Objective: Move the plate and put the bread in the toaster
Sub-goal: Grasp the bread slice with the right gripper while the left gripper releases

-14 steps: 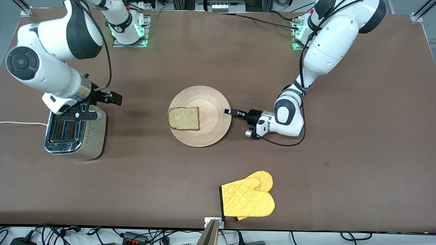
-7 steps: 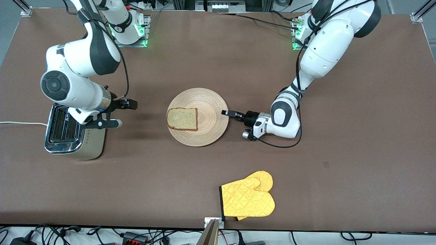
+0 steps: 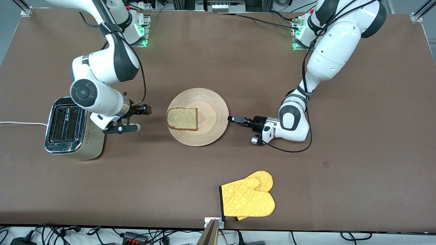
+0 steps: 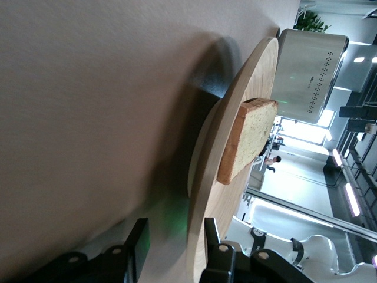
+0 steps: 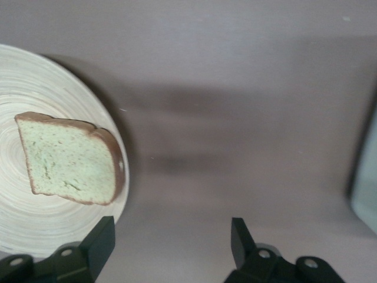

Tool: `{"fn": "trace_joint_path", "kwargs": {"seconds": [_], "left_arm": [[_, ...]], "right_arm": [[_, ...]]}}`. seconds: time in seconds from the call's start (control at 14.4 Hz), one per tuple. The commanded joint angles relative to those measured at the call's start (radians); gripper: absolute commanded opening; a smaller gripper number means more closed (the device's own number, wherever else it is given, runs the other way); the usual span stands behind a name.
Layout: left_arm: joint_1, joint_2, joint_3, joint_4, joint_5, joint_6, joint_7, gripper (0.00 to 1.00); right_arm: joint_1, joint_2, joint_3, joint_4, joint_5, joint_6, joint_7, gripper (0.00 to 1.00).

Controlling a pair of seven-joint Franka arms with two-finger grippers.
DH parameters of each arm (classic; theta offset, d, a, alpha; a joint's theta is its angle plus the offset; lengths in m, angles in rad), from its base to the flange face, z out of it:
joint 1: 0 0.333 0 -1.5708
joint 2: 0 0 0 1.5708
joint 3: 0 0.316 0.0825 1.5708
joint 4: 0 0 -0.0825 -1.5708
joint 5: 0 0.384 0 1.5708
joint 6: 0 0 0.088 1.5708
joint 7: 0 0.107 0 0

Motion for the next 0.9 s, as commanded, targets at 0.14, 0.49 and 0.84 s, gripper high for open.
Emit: {"fn": "trace_joint_path", "kwargs": {"seconds": [0.14, 0.49, 0.84], "left_arm": [[0.127, -0.019, 0.001, 0.011, 0.138, -0.130, -0.003, 0.44], [0.253, -0.100, 0.000, 0.014, 0.390, -0.218, -0.082, 0.42], [0.291, -0.264, 0.001, 0.078, 0.716, -0.326, -0.282, 0.41]], "right_arm": [[0.047, 0.081, -0.004, 0.002, 0.075, 0.091, 0.036, 0.75], [0.104, 0.150, -0.004, 0.005, 0.143, 0.160, 0.082, 0.71], [0.125, 0.187, -0.006, 0.005, 0.142, 0.195, 0.081, 0.63]]}}
